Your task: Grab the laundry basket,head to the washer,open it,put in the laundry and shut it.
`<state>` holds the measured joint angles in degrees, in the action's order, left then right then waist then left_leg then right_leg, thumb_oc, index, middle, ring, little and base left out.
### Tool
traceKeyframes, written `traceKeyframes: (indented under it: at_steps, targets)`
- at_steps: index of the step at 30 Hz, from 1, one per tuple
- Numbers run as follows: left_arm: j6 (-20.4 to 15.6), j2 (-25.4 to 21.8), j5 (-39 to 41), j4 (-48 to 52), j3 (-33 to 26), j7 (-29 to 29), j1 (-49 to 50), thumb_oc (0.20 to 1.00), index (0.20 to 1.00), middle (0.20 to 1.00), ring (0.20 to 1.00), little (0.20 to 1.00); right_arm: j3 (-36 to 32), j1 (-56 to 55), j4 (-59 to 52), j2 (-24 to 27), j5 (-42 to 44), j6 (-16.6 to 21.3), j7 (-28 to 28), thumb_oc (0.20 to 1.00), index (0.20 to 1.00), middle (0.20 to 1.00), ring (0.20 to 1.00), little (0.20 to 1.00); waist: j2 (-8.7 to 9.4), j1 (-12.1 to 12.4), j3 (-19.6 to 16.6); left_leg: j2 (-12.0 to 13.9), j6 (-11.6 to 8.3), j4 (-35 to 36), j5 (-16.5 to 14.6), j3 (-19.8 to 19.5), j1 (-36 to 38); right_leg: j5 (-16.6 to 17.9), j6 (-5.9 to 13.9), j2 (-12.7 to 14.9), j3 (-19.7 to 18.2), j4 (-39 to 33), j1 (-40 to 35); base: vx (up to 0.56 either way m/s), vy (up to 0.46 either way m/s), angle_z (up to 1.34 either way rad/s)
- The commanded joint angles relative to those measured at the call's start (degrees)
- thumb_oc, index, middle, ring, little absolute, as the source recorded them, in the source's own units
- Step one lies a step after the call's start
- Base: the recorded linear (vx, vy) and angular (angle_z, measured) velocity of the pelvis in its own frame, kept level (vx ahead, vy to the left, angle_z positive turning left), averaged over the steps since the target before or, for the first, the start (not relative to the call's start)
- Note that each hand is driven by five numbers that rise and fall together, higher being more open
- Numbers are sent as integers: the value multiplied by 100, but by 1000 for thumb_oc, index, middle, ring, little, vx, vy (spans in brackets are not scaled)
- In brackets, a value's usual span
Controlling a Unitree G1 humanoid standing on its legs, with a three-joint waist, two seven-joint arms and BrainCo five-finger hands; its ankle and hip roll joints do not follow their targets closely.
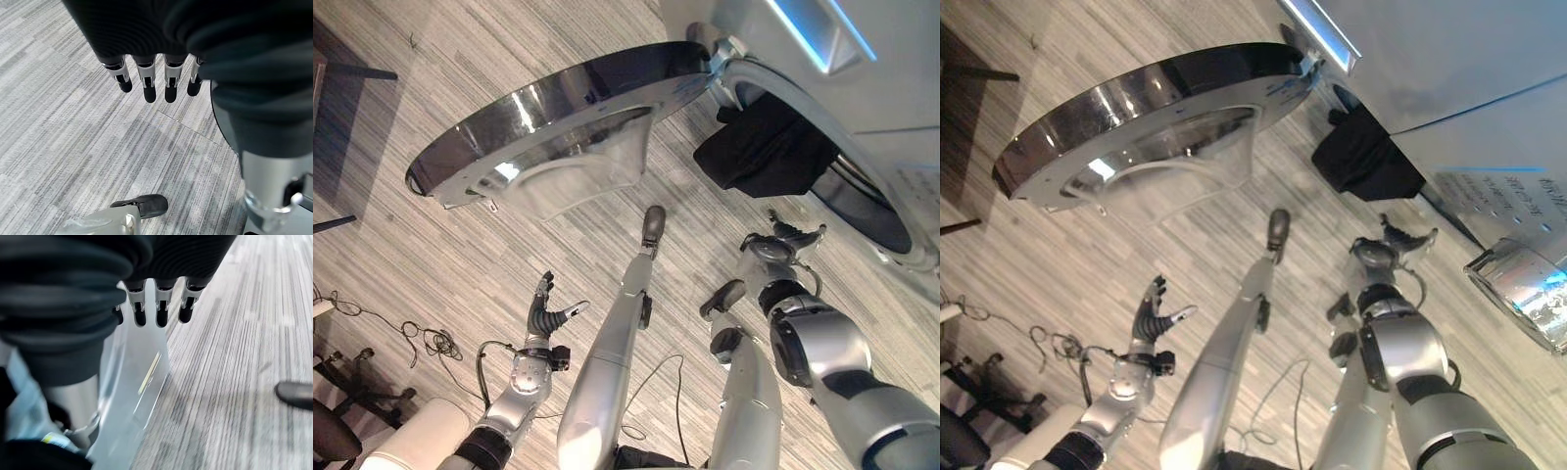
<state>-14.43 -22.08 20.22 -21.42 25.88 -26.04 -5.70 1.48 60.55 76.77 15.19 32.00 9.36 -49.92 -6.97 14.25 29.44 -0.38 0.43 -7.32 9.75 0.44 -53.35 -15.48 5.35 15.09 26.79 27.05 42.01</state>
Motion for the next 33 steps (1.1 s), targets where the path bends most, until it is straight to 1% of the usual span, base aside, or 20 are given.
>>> traceKeyframes:
  at_steps: [1, 3, 6, 8, 11, 13, 17, 20, 21, 22, 23, 24, 27, 30, 33]
  targets:
    - [-42, 147, 54, -82, 327, 34, -171, 1000, 1000, 1000, 1000, 1000, 111, -7, -16, 267, 465, 286, 318, 1000, 1000, 1000, 1000, 1000, -541, 155, 35, -325, -147, -27, -519, 221, 9, -304, -179, -404, -120, -78, -603, 12, -5, 3]
    - [-22, 148, 53, -143, 346, 58, -217, 1000, 1000, 1000, 1000, 1000, 227, 221, -50, 217, 568, 341, 461, 1000, 1000, 1000, 1000, 1000, -546, 201, 34, -324, -143, -35, -526, 221, -2, -299, -170, -397, -107, -39, -578, 8, -4, 2]
    - [-8, 175, 47, -216, 385, 70, -276, 1000, 1000, 1000, 1000, 1000, 323, 416, -37, 167, 639, 385, 520, 1000, 1000, 1000, 1000, 1000, -547, 240, 35, -326, -135, -56, -541, 229, -32, -297, -168, -390, -101, -19, -549, 0, 0, 0]
    - [15, 168, 52, -285, 429, 82, -307, 1000, 1000, 1000, 1000, 1000, 411, 567, -87, 22, 717, 474, 549, 1000, 1000, 1000, 1000, 1000, -544, 269, 35, -321, -129, -84, -558, 215, -40, -308, -180, -388, -101, 3, -550, 0, 0, 0]
    - [84, 174, 105, -408, 590, 98, -411, 1000, 1000, 1000, 1000, 1000, 248, 941, 124, -254, 1245, 568, 592, 1000, 1000, 1000, 1000, 1000, -548, 294, 34, -317, -122, -139, -577, 192, -50, -354, -206, -396, -76, 37, -565, 0, 0, 0]
    - [85, 163, 124, -399, 606, 110, -432, 1000, 1000, 1000, 1000, 1000, 234, 1027, 142, -245, 1311, 598, 609, 1000, 1000, 1000, 1000, 1000, -552, 309, 34, -319, -125, -139, -577, 180, -53, -367, -212, -402, -65, 32, -572, 0, 0, 0]
    - [96, 123, 156, -317, 597, 150, -395, 1000, 1000, 1000, 1000, 1000, 242, 1356, 29, 152, 1432, 688, 602, 1000, 1000, 1000, 1000, 1000, -584, 385, 34, -341, -147, -156, -572, 131, -53, -438, -225, -395, -32, 139, -537, 2, -18, 5]
    - [138, 109, 134, -367, 545, 147, -390, 1000, 1000, 1000, 1000, 1000, 195, 1488, -25, 479, 1607, 774, 608, 1000, 1000, 1000, 1000, 1000, -570, 408, 33, -345, -155, -160, -566, 110, -54, -444, -214, -383, -20, 192, -524, 0, -8, 7]
    - [144, 110, 135, -391, 525, 154, -382, 1000, 1000, 1000, 1000, 1000, 184, 1515, -45, 587, 1651, 790, 628, 630, 630, 630, 630, 630, -558, 407, 33, -341, -157, -160, -564, 111, -51, -438, -209, -377, -15, 201, -522, -1, -8, 4]
    - [143, 112, 135, -393, 530, 157, -388, 1000, 1000, 1000, 1000, 1000, 185, 1521, -35, 599, 1662, 789, 640, 470, 470, 470, 470, 470, -561, 411, 33, -343, -157, -159, -563, 111, -51, -438, -208, -375, -14, 202, -521, -3, -7, 4]
    - [161, 112, 135, -430, 494, 159, -387, 1000, 1000, 1000, 1000, 1000, 149, 1544, -88, 773, 1770, 832, 672, 200, 200, 200, 200, 200, -549, 397, 33, -337, -157, -154, -557, 107, -46, -433, -206, -374, -21, 236, -505, 0, 0, 4]
    - [163, 115, 136, -433, 502, 160, -398, 1000, 1000, 1000, 1000, 1000, 152, 1549, -74, 792, 1787, 834, 692, 200, 200, 200, 200, 200, -554, 405, 33, -339, -156, -153, -555, 107, -48, -437, -206, -370, -22, 244, -499, -3, 8, 4]
    - [181, 136, 170, -425, 398, 174, -362, 1000, 1000, 1000, 1000, 1000, 120, 1445, -283, 1216, 1872, 941, 731, 200, 200, 200, 200, 200, -512, 356, 34, -315, -168, -147, -542, 112, -38, -428, -213, -359, -32, 267, -489, -1, 4, 1]
    - [192, 160, 190, -451, 330, 175, -338, 1000, 1000, 1000, 1000, 1000, 117, 1276, -552, 1329, 1850, 1033, 737, 200, 200, 200, 200, 200, -474, 295, 34, -291, -179, -128, -536, 146, 6, -400, -207, -358, -51, 254, -509, -7, 11, 0]
    - [224, 224, 203, -613, 182, 155, -323, 1000, 1000, 1000, 1000, 1000, 54, 850, -1208, 1420, 1796, 1220, 739, 200, 200, 200, 200, 200, -298, 86, 35, -238, -185, -108, -536, 205, 74, -309, -188, -397, -118, 131, -601, -36, 34, 0]
